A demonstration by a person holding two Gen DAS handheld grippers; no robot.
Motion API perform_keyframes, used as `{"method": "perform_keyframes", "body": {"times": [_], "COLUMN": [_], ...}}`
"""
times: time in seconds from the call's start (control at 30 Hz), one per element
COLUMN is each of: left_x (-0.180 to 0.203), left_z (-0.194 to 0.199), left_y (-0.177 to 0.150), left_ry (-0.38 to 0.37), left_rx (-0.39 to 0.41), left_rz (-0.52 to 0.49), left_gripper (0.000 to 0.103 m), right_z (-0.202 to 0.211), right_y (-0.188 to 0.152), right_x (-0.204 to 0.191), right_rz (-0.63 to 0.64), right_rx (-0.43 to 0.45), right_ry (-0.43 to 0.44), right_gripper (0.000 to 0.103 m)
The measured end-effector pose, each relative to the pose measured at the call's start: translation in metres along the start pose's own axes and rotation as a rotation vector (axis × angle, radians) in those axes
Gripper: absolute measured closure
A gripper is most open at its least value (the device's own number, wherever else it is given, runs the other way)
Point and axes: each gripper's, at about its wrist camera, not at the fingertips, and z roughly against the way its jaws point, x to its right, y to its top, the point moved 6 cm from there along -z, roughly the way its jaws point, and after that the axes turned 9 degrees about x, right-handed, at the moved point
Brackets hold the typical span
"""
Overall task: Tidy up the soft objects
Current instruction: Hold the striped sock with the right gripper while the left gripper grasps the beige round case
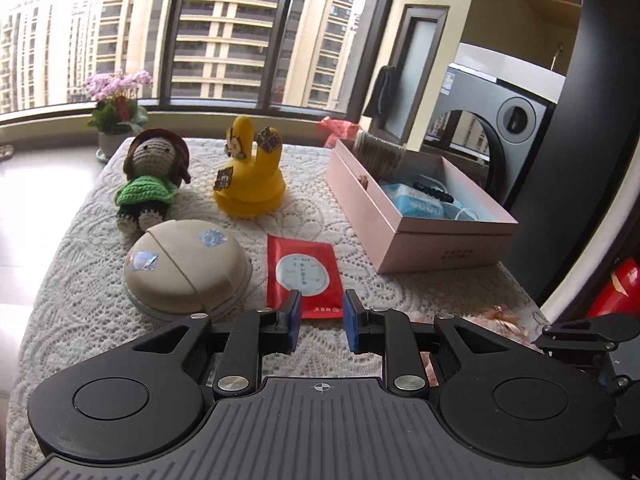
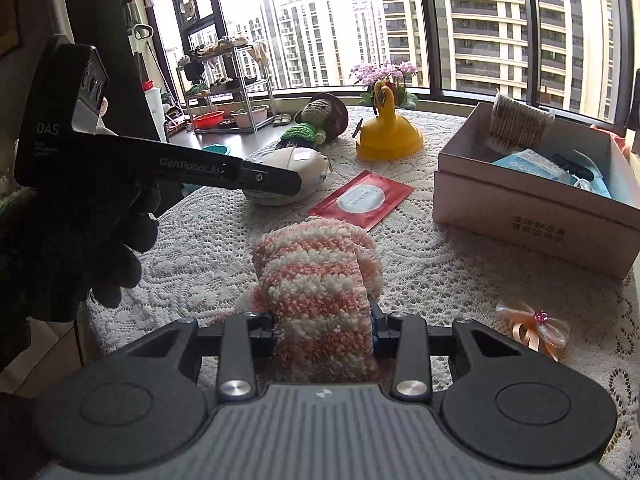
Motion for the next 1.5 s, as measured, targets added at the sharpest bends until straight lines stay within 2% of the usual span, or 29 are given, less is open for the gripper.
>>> {"method": "perform_keyframes", "body": {"times": [0.1, 0.17, 0.3, 0.33, 0.37, 0.43, 0.53, 0.67, 0.7, 0.8, 0.9, 0.97, 1.03, 1.13, 1.2, 1.33, 1.5], "left_x": [0.008, 0.013, 0.011, 0.011, 0.011, 0.014, 0.023, 0.031, 0.030, 0.024, 0.014, -0.006, -0.039, -0.088, -0.109, -0.133, -0.142], "left_z": [-0.032, -0.056, -0.094, -0.100, -0.106, -0.113, -0.115, -0.117, -0.116, -0.110, -0.086, -0.065, -0.046, -0.035, -0.034, -0.041, -0.040], "left_y": [0.010, 0.013, 0.010, 0.008, 0.005, -0.002, -0.006, -0.009, -0.008, -0.001, 0.021, 0.040, 0.056, 0.058, 0.050, 0.022, 0.009], "left_ry": [0.036, 0.069, 0.139, 0.142, 0.134, 0.101, 0.067, -0.016, -0.019, -0.009, 0.057, 0.148, 0.239, 0.319, 0.321, 0.253, 0.197], "left_rx": [-0.003, -0.011, -0.061, -0.079, -0.103, -0.130, -0.132, -0.149, -0.148, -0.124, 0.002, 0.078, 0.122, 0.092, 0.060, -0.002, 0.035], "left_rz": [-0.085, -0.150, -0.200, -0.202, -0.198, -0.191, -0.238, -0.228, -0.218, -0.171, -0.168, -0.123, -0.014, 0.140, 0.208, 0.352, 0.463], "left_gripper": [0.078, 0.078, 0.078, 0.075, 0.073, 0.063, 0.036, 0.035, 0.039, 0.039, 0.039, 0.039, 0.039, 0.040, 0.040, 0.036, 0.038], "right_z": [-0.004, -0.002, 0.000, 0.001, 0.002, 0.002, 0.004, 0.006, 0.006, 0.007, 0.005, 0.006, 0.006, 0.006, 0.005, 0.004, 0.002], "right_y": [-0.010, -0.013, -0.018, -0.018, -0.019, -0.019, -0.018, -0.018, -0.018, -0.019, -0.019, -0.019, -0.019, -0.019, -0.020, -0.020, -0.020], "right_x": [0.008, 0.010, 0.009, 0.008, 0.006, 0.005, 0.004, 0.004, 0.004, 0.005, 0.006, 0.005, 0.005, 0.005, 0.005, 0.004, 0.003], "right_rz": [-0.046, -0.057, -0.054, -0.051, -0.049, -0.045, -0.047, -0.052, -0.054, -0.056, -0.054, -0.054, -0.055, -0.055, -0.053, -0.050, -0.045], "right_rx": [0.026, 0.044, 0.069, 0.073, 0.077, 0.081, 0.083, 0.088, 0.088, 0.090, 0.089, 0.089, 0.089, 0.089, 0.086, 0.083, 0.078], "right_ry": [0.006, 0.013, 0.016, 0.020, 0.024, 0.028, 0.039, 0.044, 0.046, 0.048, 0.050, 0.050, 0.050, 0.050, 0.049, 0.048, 0.046], "right_gripper": [0.064, 0.056, 0.049, 0.046, 0.044, 0.043, 0.041, 0.040, 0.040, 0.038, 0.037, 0.036, 0.035, 0.035, 0.035, 0.034, 0.033]}}
